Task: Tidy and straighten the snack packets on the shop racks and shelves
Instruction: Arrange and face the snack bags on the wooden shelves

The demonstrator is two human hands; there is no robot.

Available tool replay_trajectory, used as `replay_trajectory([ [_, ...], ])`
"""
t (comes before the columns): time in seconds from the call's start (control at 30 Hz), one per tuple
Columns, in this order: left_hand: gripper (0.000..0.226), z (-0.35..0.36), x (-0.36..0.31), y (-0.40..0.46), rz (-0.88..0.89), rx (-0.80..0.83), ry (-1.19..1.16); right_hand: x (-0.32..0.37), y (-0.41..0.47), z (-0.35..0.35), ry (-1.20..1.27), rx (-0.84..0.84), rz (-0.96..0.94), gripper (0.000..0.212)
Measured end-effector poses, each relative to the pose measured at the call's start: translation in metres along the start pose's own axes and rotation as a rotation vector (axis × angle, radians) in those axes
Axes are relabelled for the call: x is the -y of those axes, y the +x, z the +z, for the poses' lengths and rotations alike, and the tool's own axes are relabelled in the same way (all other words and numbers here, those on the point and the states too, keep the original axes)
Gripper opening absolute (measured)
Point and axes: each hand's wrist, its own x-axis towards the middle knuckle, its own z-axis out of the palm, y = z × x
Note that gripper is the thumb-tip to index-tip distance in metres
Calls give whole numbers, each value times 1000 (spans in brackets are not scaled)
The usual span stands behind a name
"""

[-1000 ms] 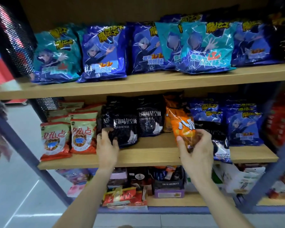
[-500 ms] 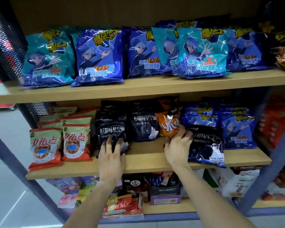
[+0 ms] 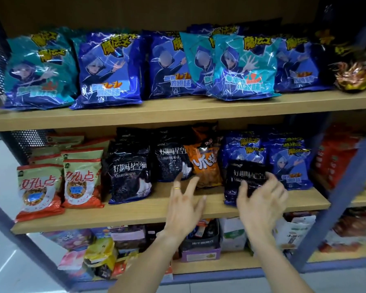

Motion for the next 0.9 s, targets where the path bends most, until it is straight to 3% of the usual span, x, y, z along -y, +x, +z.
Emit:
replay_trajectory([
  [0.1, 56, 15, -10, 14, -42, 53, -31, -33, 16, -6, 2, 233, 165, 69],
  [0.17, 58, 22, -14, 19, -36, 63, -28, -44, 21, -6, 107, 335, 147, 60],
  [0.43, 51, 31, -23, 19, 102, 67, 12, -72, 12, -39, 487, 41, 80, 31],
  [0.63, 56, 27, -17, 13, 86, 78, -32, -51, 7, -54, 685, 59, 56, 47],
  [0.77, 62, 2, -2, -2, 10, -174, -257, 1, -15, -45, 808, 224, -83, 34],
  [0.9, 67, -25, 23, -13, -56, -524, -335, 57, -31, -1, 698, 276, -209, 30],
])
